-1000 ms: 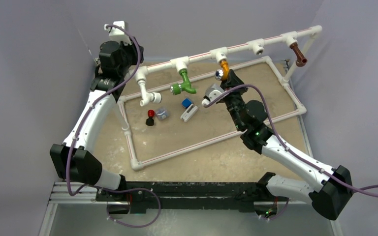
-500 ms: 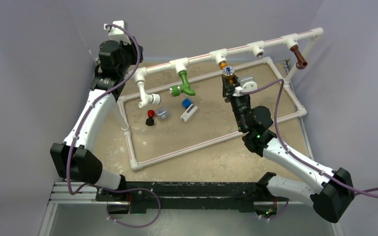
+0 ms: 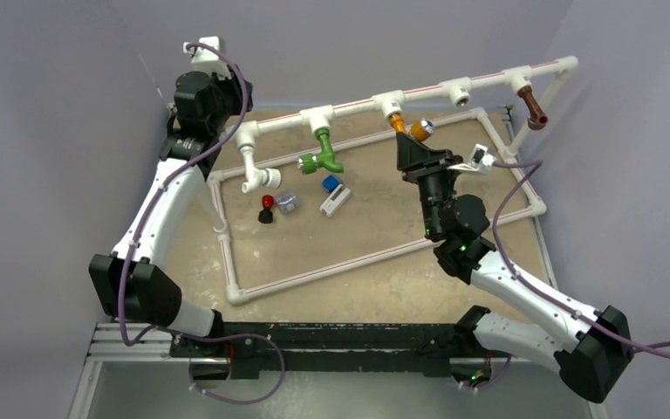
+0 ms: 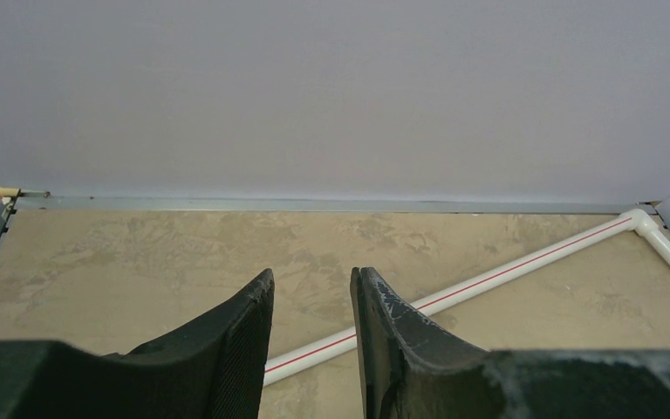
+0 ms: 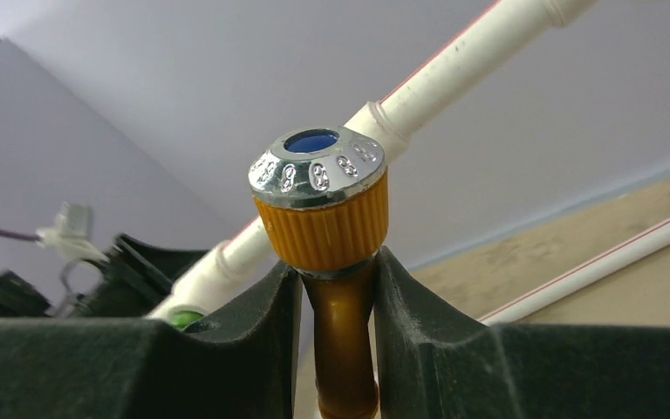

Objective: Install the water faucets

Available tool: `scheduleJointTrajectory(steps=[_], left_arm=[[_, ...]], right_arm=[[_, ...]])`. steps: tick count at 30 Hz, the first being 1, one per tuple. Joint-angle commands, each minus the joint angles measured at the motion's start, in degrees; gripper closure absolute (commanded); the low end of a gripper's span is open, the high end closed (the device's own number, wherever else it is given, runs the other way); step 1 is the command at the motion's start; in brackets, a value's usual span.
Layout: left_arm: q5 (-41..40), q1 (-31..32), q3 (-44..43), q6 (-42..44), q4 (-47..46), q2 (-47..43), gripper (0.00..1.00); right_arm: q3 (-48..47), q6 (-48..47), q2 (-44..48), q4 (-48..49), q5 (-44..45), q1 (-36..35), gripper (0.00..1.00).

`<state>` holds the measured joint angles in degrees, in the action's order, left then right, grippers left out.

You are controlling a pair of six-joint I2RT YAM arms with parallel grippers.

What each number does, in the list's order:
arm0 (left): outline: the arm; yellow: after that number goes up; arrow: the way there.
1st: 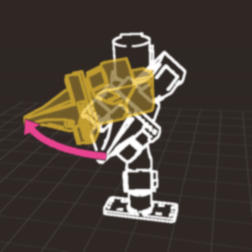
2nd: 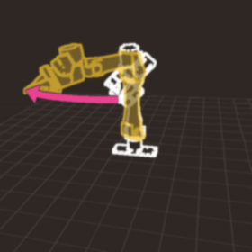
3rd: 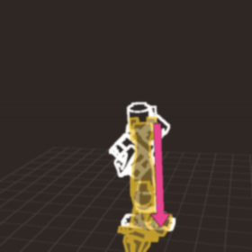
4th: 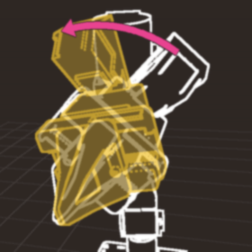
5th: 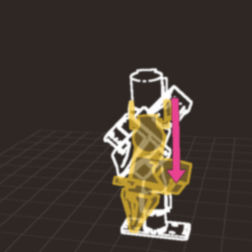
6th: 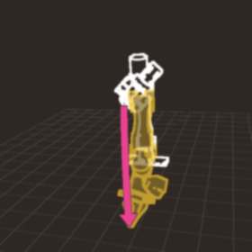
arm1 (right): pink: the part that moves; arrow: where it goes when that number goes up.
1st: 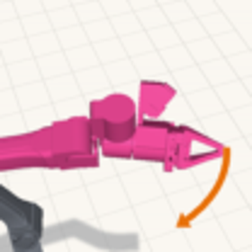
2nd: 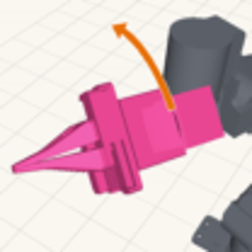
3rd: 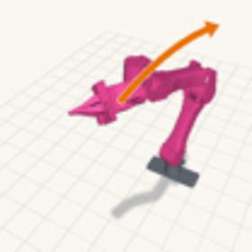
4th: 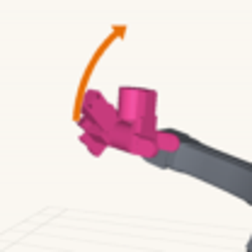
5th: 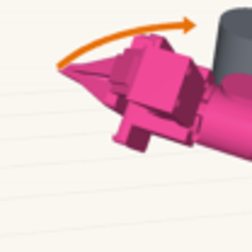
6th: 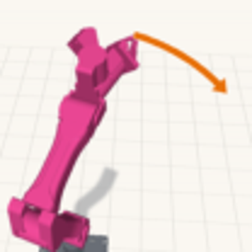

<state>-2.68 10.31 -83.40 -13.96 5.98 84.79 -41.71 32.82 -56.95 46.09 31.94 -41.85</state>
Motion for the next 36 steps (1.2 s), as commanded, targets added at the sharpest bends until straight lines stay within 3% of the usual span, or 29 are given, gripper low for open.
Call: scheduleJointTrajectory(steps=[1,10,16,22,25,31,36], left_arm=[[1.2,0.5,5.4,-0.1,12.4,5.4,0.63],[0.6,0.5,5.4,0.1,12.6,5.3,0.63],[0.5,0.5,5.4,0.2,12.5,5.4,0.63],[0.5,0.5,5.3,0.1,12.5,5.3,0.63],[0.5,0.5,5.3,0.1,12.6,5.1,0.63],[0.5,0.5,5.4,0.2,12.5,5.1,0.63],[0.6,0.5,5.4,0.1,12.5,5.3,0.63]], right_arm=[[1.2,30.3,3.8,6.3,-3.3,-2.8,1.00],[3.2,61.8,3.1,0.0,-2.4,-2.8,1.00],[2.0,67.1,2.0,-3.8,-0.6,-2.9,1.00],[3.5,64.5,3.4,-6.6,-0.1,-2.8,0.57],[4.1,61.9,4.4,-7.9,0.0,-2.9,0.41],[5.0,54.7,7.7,-11.8,0.4,-2.8,0.23],[5.2,45.1,12.6,-17.1,1.4,-2.8,0.18]])
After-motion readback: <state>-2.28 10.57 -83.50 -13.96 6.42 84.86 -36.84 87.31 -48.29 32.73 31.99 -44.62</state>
